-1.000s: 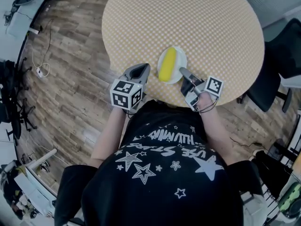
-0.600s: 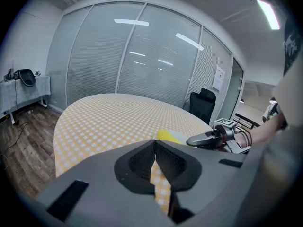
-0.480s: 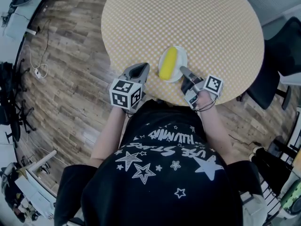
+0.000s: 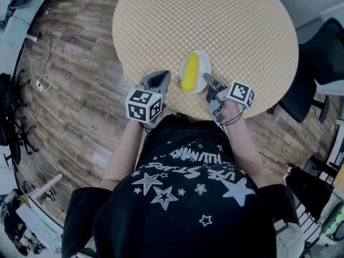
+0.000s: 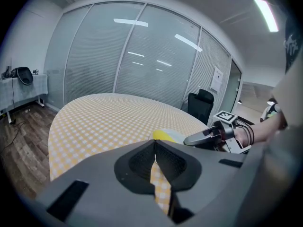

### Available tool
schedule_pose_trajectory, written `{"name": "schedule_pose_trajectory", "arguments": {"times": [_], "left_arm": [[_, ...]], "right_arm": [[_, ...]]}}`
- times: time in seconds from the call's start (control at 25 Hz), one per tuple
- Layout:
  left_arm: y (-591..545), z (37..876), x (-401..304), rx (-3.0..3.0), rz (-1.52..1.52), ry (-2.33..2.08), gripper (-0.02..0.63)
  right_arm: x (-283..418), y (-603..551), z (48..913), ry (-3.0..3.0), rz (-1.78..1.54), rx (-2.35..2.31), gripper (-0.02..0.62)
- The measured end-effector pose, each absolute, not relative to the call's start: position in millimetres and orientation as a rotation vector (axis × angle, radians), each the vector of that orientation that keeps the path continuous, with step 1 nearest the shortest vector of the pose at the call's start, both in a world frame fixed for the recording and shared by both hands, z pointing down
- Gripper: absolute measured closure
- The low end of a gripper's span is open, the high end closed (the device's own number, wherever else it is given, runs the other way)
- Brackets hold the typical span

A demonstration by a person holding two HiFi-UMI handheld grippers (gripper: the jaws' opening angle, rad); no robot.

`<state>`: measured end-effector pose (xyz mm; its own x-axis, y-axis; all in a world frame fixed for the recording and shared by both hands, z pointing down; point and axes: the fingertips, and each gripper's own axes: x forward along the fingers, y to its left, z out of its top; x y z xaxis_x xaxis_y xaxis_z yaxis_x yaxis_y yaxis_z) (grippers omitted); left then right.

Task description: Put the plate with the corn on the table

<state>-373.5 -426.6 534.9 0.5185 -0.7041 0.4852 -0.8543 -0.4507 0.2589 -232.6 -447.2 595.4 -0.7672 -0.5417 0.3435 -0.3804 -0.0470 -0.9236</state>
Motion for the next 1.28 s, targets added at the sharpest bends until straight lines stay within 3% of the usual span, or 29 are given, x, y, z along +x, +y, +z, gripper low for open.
{"name": "schedule_pose_trajectory", "arguments": {"times": [0.76,1.28], "left_arm": [[-438,528,-358,2.302,0.409,-1.300,0.597],[-441,509,-326,2.243,0.373,-1.424,0.597]], "right_arm": [[-212,-450,604,2.322,-1.836,-1.281,0.537],[-176,-462,540,2.672,-1.488,-1.163,0.537]]}}
